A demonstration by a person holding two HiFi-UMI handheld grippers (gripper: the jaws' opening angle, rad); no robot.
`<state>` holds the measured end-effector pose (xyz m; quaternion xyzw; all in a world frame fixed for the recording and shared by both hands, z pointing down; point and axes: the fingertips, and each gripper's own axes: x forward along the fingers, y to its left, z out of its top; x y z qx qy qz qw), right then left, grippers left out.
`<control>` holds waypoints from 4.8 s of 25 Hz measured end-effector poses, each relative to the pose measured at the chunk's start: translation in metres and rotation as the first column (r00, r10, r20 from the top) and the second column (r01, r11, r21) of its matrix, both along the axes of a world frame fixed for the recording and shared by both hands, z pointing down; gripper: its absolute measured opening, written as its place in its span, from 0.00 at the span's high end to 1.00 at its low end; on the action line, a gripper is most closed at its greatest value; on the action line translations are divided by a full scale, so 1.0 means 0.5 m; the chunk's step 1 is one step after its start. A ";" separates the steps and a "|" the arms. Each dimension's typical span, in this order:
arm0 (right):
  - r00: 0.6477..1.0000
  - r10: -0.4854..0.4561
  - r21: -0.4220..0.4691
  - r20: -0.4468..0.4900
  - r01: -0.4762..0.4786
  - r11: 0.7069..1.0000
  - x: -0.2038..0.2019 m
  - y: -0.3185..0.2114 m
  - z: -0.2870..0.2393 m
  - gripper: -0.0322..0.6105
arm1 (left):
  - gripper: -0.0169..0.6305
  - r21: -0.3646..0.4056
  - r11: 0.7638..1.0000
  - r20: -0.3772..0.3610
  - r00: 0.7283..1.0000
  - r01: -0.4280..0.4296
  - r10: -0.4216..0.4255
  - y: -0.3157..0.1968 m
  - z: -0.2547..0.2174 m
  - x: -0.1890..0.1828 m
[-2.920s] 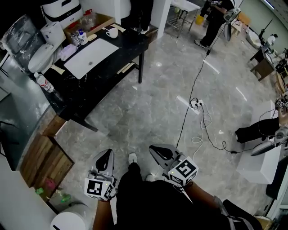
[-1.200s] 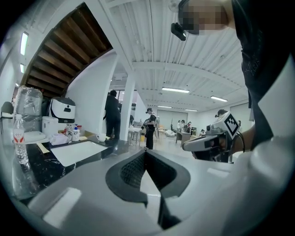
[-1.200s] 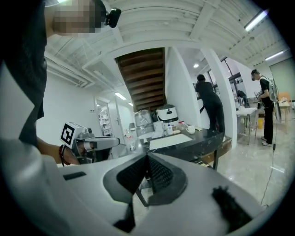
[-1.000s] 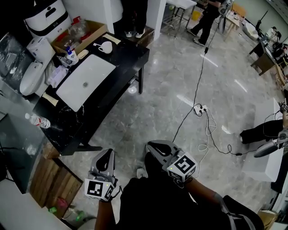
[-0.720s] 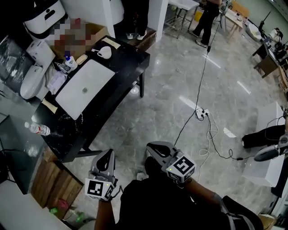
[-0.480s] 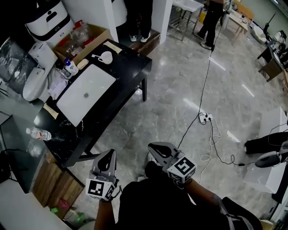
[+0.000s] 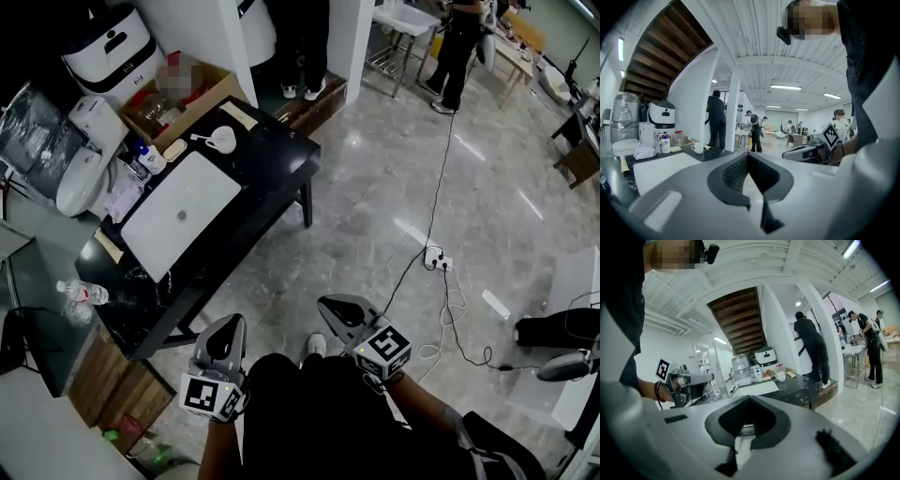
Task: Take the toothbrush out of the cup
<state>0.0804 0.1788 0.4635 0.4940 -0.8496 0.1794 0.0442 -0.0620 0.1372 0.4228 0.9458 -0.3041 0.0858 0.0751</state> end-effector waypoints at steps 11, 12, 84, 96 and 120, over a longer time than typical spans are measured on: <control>0.999 -0.037 0.020 0.010 0.037 0.999 -0.010 -0.041 0.010 0.93 | 0.96 0.010 0.999 0.018 0.999 0.032 -0.032 -0.039 0.008 -0.002; 0.999 -0.035 0.025 0.009 0.035 0.999 -0.010 -0.045 0.009 0.93 | 0.96 0.012 0.999 0.015 0.999 0.032 -0.032 -0.044 0.010 -0.002; 0.938 -0.347 0.001 -0.010 0.347 0.938 0.025 -0.909 0.007 0.93 | 0.96 -0.045 0.960 -0.005 0.961 0.277 -0.278 -0.812 0.042 0.046; 0.871 -0.489 -0.004 -0.044 0.490 0.872 0.015 -1.001 0.028 0.93 | 0.96 -0.028 0.912 0.003 0.913 0.408 -0.408 -0.845 0.039 0.045; 0.804 -0.562 -0.104 -0.192 0.553 0.827 -0.111 -1.119 0.152 0.93 | 0.96 -0.090 0.912 -0.025 0.915 0.399 -0.403 -0.885 0.078 0.008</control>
